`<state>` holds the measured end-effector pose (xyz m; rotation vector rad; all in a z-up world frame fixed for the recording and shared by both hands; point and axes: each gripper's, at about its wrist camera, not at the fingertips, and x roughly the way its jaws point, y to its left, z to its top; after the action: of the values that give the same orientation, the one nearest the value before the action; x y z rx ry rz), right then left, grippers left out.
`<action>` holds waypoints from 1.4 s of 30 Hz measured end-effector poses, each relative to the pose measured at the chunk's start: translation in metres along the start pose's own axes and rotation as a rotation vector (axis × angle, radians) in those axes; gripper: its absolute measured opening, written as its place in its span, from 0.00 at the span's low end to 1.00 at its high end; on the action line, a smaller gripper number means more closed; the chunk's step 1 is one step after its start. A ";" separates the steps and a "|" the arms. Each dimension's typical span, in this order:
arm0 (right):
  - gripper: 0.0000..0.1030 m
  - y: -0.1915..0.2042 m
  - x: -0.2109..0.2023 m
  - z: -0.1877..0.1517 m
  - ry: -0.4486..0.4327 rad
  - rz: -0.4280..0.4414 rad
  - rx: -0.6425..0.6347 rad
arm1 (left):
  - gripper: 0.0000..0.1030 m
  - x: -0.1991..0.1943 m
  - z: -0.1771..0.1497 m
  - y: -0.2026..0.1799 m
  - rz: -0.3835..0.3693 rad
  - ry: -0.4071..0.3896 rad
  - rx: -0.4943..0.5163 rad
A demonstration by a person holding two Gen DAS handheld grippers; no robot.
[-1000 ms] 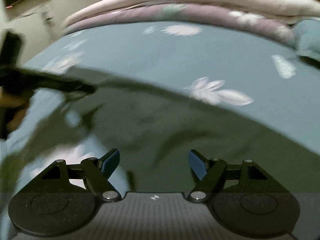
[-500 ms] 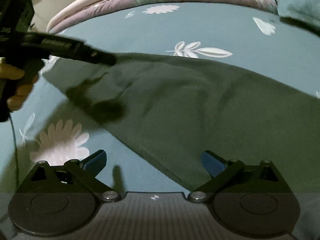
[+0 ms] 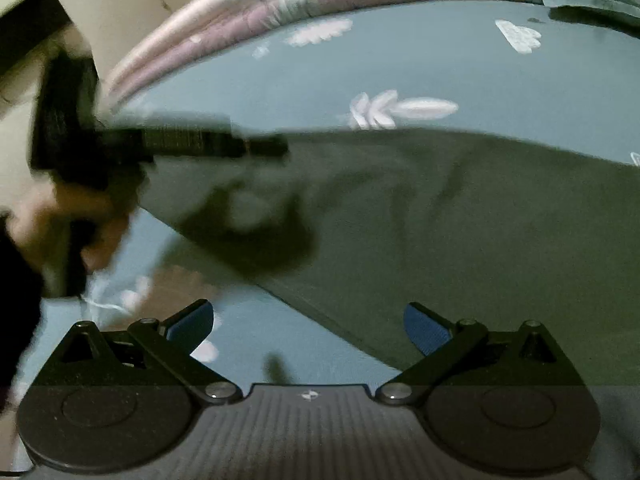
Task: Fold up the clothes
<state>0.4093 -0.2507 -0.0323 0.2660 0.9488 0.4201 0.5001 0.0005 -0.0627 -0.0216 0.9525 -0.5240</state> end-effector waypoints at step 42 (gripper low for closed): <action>1.00 -0.141 -0.119 -0.019 -0.115 -0.162 -0.185 | 0.91 0.028 -0.003 -0.024 0.159 0.128 -0.033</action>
<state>0.3648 -0.4300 -0.0125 0.0442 0.8064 0.3376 0.5007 -0.0323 -0.0800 0.0586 1.0780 -0.3660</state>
